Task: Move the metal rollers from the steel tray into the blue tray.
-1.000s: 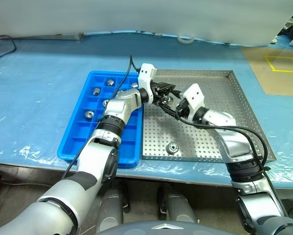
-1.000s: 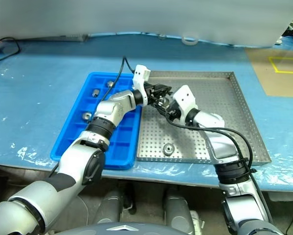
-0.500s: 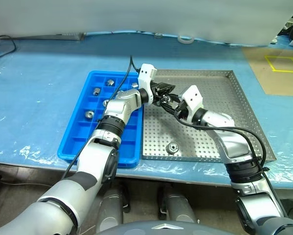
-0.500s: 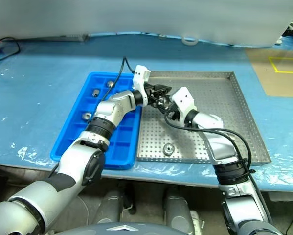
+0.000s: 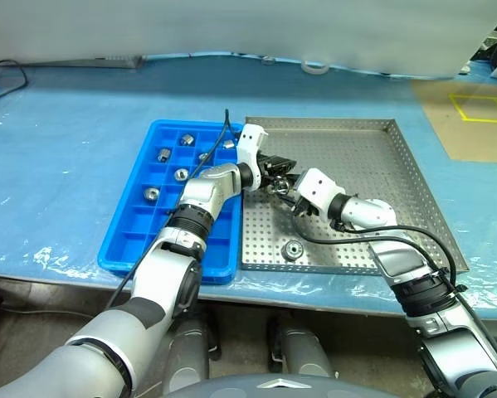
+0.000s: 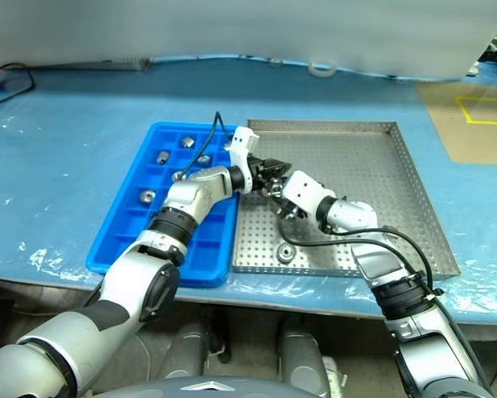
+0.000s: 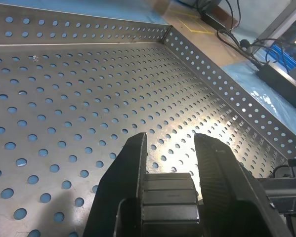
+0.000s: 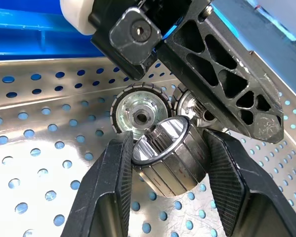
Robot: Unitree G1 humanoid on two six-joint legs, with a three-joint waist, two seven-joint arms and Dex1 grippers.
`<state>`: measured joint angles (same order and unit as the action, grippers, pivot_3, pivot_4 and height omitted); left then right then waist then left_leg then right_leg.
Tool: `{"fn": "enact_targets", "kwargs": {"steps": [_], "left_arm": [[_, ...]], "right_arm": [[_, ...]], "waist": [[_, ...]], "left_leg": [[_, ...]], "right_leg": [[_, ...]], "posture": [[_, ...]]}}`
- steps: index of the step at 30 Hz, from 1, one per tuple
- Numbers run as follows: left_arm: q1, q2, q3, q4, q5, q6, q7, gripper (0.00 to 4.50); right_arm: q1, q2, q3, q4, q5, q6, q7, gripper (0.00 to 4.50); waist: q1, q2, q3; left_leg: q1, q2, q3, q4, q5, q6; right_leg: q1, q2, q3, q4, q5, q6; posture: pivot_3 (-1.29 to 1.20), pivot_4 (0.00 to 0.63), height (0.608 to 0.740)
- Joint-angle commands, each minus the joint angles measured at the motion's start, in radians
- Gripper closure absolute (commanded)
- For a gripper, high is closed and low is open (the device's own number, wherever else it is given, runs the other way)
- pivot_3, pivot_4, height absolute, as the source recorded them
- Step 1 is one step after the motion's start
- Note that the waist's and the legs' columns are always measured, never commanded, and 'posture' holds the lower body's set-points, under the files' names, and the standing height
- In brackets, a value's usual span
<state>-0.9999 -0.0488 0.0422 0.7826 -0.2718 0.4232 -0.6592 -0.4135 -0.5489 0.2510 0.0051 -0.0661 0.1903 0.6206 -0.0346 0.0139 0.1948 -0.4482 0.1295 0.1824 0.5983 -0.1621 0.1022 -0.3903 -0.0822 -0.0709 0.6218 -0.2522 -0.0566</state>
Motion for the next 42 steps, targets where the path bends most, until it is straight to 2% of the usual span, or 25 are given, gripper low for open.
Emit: {"fn": "enact_targets", "kwargs": {"steps": [1,7,15,20,22,25,32,36,42], "left_arm": [[-0.032,0.022,0.026,-0.091,-0.025,-0.021,0.003,3.29],[-0.015,0.026,0.024,-0.122,-0.027,-0.01,0.013,3.29],[0.009,0.027,0.017,-0.146,-0.024,-0.001,0.017,3.29],[0.016,0.023,0.006,-0.147,-0.024,0.006,0.009,3.29],[0.016,0.024,-0.002,-0.153,-0.045,0.051,-0.029,3.29],[0.047,0.042,-0.027,-0.249,-0.112,0.149,-0.161,3.29],[0.034,0.062,0.028,-0.274,-0.199,0.238,-0.186,3.29],[0.002,0.061,0.124,-0.253,-0.304,0.327,-0.163,3.29],[-0.041,0.067,0.246,-0.18,-0.423,0.457,-0.107,3.29]], "right_arm": [[0.032,-0.051,-0.042,0.064,-0.025,-0.008,0.003,2.71],[0.02,-0.13,-0.094,0.163,-0.051,-0.068,0.0,2.71],[0.014,-0.092,-0.127,0.144,-0.007,-0.058,0.02,2.71],[-0.005,-0.001,-0.202,0.007,0.16,0.025,0.058,2.71],[-0.025,0.021,-0.24,-0.046,0.23,0.078,0.072,2.71],[-0.039,0.006,-0.245,-0.089,0.246,0.113,0.088,2.71],[-0.028,-0.006,-0.247,-0.083,0.234,0.124,0.076,2.71],[-0.015,0.003,-0.234,-0.064,0.209,0.111,0.054,2.71],[-0.107,0.079,-0.374,0.016,0.289,0.135,-0.068,2.71]], "waist": [[0.009,0.0,0.0],[0.022,0.0,0.0],[0.02,0.0,0.0],[0.017,0.0,0.0],[0.018,0.0,0.0],[0.022,0.001,0.0],[0.022,0.001,0.001],[0.021,0.001,0.001],[0.021,0.004,0.002]], "left_leg": [[0.0,0.0,0.0,0.0,0.0,0.0],[0.006,0.0,0.0,0.0,0.0,0.0],[0.006,0.0,0.0,-0.001,0.0,0.0],[0.005,0.0,0.0,-0.001,0.0,0.0],[0.004,0.0,0.0,-0.001,0.0,0.0],[0.004,0.0,0.0,-0.001,0.0,0.0],[0.004,0.0,0.001,-0.001,0.0,0.0],[0.004,0.0,0.001,-0.001,0.0,0.0],[0.004,0.0,0.003,-0.001,0.0,0.0]], "right_leg": [[0.001,0.0,0.0,0.0,0.0,0.0],[0.007,0.0,0.0,-0.002,0.0,0.0],[0.005,0.0,0.001,-0.002,0.0,0.0],[0.004,0.0,0.001,-0.001,0.0,0.0],[0.003,0.0,0.001,-0.001,0.0,0.0],[0.003,0.0,0.001,-0.001,0.0,0.0],[0.003,0.0,0.001,-0.001,0.0,0.0],[0.003,0.0,0.001,-0.001,0.0,0.0],[0.001,0.0,0.003,-0.001,0.0,0.0]], "posture": [[-0.3,0.15,0.74],[-0.28,0.15,0.74],[-0.28,0.15,0.74],[-0.29,0.15,0.74],[-0.3,0.15,0.74],[-0.3,0.15,0.74],[-0.3,0.15,0.74],[-0.3,0.15,0.74],[-0.31,0.15,0.74]]}}
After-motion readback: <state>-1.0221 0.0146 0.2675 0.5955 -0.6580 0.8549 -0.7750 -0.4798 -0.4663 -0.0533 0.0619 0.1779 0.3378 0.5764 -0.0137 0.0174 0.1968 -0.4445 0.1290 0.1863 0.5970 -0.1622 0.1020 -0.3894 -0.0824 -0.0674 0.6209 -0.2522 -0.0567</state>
